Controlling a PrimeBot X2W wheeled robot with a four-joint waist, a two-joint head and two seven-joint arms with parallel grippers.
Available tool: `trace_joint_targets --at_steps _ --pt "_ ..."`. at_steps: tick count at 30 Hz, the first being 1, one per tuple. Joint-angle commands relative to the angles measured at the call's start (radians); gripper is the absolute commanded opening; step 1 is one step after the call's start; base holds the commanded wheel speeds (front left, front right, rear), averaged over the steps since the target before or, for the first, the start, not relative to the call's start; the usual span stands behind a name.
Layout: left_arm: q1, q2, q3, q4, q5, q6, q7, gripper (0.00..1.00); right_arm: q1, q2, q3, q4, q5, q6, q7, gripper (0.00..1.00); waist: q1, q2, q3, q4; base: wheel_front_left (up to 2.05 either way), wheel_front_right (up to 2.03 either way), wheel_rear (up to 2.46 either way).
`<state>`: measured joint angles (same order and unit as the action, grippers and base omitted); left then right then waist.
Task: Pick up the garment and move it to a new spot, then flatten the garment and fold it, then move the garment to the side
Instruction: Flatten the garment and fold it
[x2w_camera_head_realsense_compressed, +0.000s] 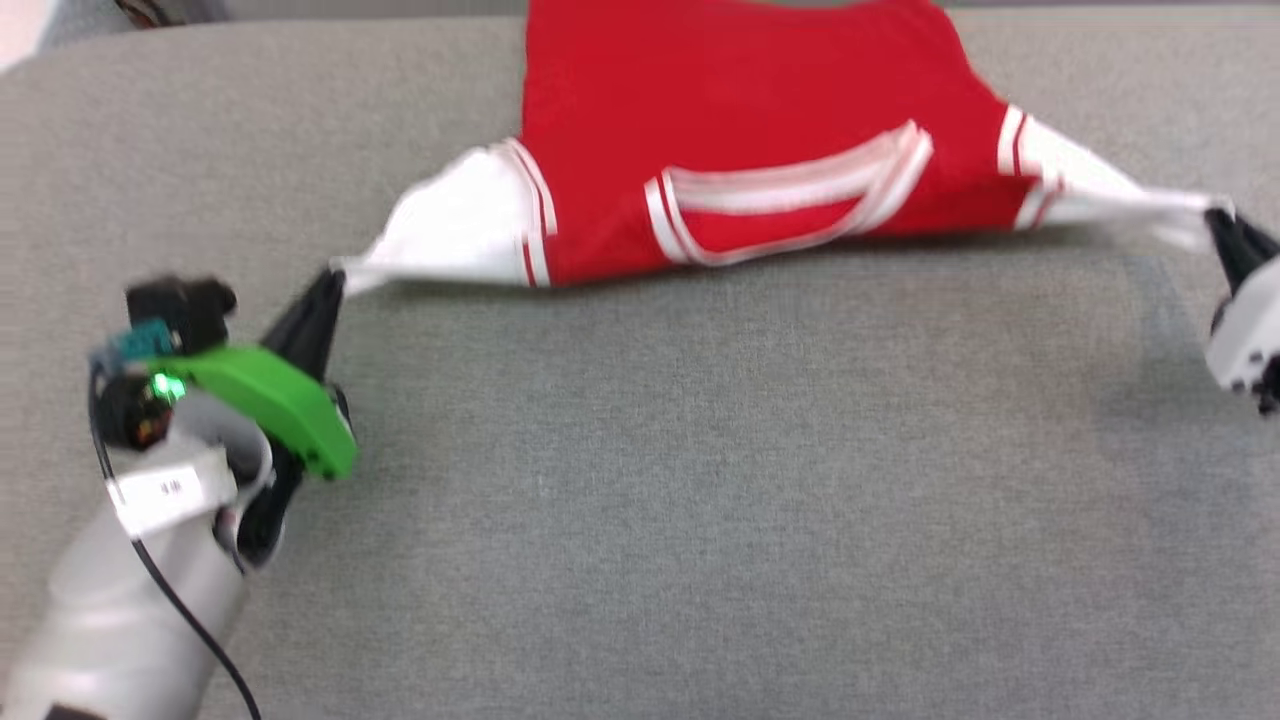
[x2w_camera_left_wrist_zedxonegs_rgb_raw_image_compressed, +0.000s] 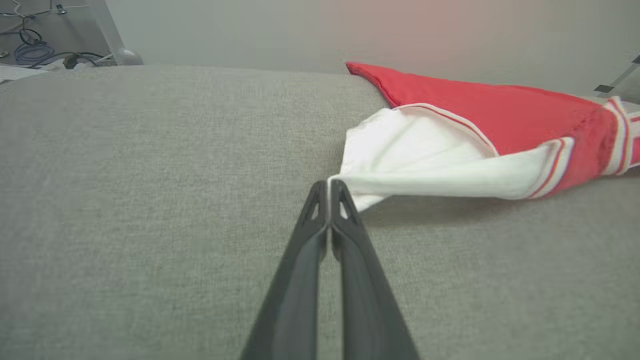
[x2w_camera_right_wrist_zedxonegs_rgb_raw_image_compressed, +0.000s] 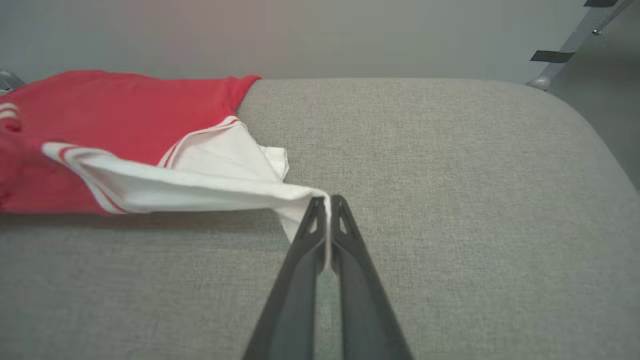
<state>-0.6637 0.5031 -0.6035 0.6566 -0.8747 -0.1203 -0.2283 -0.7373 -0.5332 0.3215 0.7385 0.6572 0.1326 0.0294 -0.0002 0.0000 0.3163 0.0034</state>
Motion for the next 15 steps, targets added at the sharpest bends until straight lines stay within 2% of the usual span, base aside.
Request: trace_joint_targets --at_steps 1,8,15 --pt "0.046 0.011 0.0 -0.006 -0.014 0.008 -0.007 0.0 0.057 -0.032 0.012 -0.031 0.038 -0.002 0.012 0.0 0.0002 0.0 -0.109 0.028 0.0 0.0 0.0" --pt "0.218 0.035 -0.014 -0.041 -0.027 0.03 -0.016 0.0 0.272 -0.13 0.048 -0.155 0.148 -0.002 0.034 0.0 0.0002 0.0 -0.189 0.03 0.0 0.0 0.0" --pt "0.359 0.065 -0.035 -0.119 -0.045 0.059 0.014 0.0 0.455 -0.166 0.045 -0.23 0.227 -0.002 0.098 0.0 0.0002 0.0 -0.263 0.032 0.0 0.0 0.0"
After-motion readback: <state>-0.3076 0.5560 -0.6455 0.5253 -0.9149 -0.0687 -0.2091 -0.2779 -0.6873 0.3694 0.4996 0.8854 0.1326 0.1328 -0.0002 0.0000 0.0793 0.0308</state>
